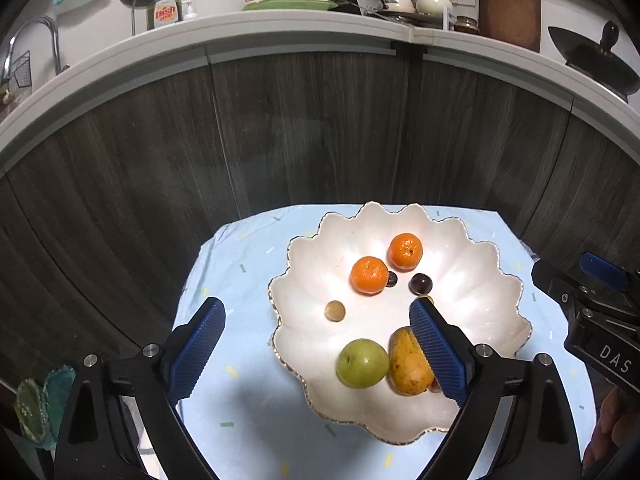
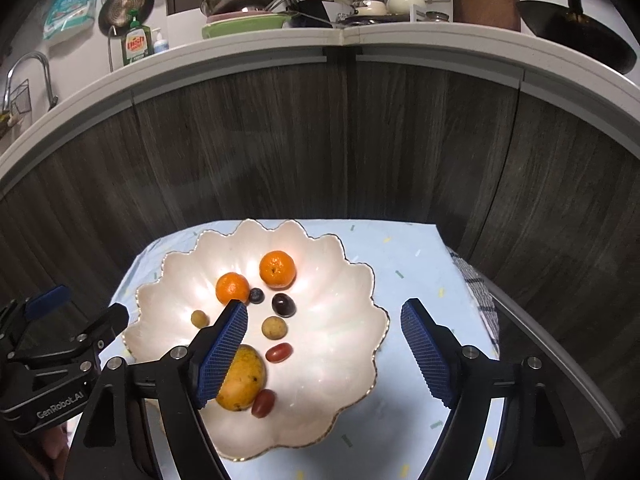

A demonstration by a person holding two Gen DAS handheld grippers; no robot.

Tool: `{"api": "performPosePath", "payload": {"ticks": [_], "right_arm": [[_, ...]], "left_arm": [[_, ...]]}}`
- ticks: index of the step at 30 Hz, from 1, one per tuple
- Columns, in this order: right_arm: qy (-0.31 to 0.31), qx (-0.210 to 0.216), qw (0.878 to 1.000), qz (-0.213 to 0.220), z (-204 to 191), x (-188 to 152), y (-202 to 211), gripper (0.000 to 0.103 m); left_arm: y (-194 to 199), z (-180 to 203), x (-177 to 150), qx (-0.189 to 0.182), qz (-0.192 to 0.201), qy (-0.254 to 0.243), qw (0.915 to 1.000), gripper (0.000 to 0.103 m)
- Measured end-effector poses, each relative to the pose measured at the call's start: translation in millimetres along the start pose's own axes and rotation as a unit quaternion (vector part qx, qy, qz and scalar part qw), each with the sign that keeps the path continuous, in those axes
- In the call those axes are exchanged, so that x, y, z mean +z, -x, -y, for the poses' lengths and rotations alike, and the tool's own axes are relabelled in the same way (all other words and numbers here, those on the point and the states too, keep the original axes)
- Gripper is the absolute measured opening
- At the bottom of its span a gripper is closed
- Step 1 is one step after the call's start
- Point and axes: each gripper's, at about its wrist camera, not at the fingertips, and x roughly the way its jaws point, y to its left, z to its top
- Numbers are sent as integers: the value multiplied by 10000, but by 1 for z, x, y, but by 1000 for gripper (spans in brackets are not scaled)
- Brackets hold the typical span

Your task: Organize fruits

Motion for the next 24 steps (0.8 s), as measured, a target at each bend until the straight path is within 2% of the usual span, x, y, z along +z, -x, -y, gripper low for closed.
{"api": "performPosePath", "payload": {"ticks": [12,24], "right_arm": [[-44,19,9998,175,0,-11,37,80],[-73,5,9999,135,4,-37,61,80]], "left_arm": [[42,3,-6,101,182,-49,9998,97],[75,5,-31,214,201,-79,9995,97]]}}
